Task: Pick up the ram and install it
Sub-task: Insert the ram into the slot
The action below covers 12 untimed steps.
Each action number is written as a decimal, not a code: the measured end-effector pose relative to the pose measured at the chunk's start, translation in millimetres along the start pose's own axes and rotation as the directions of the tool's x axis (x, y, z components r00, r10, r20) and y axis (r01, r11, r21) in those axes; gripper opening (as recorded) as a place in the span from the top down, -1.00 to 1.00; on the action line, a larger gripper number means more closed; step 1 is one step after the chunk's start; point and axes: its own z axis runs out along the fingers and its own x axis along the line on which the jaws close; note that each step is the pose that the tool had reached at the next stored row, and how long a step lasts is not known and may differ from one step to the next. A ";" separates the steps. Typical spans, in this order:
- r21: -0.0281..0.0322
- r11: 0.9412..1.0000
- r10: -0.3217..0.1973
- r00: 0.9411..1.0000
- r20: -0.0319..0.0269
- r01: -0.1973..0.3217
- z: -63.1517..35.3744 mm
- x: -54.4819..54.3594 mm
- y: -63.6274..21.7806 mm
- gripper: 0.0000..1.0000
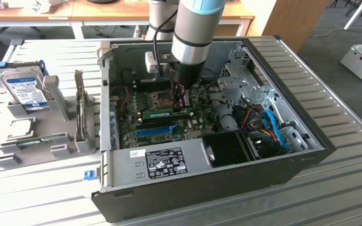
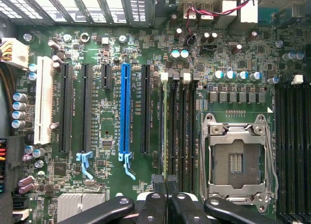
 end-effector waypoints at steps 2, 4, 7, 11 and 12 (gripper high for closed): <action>0.000 1.000 0.000 1.000 0.000 0.000 -0.1 0.0 0.0 0.76; 0.000 1.000 0.000 1.000 0.000 0.000 -0.1 0.0 0.0 0.76; 0.000 1.000 -0.003 1.000 0.000 0.003 -0.1 0.0 0.0 0.76; 0.000 1.000 -0.003 1.000 0.000 0.003 0.1 0.0 0.0 0.76; 0.000 1.000 -0.003 1.000 0.000 0.003 0.5 0.0 0.0 0.76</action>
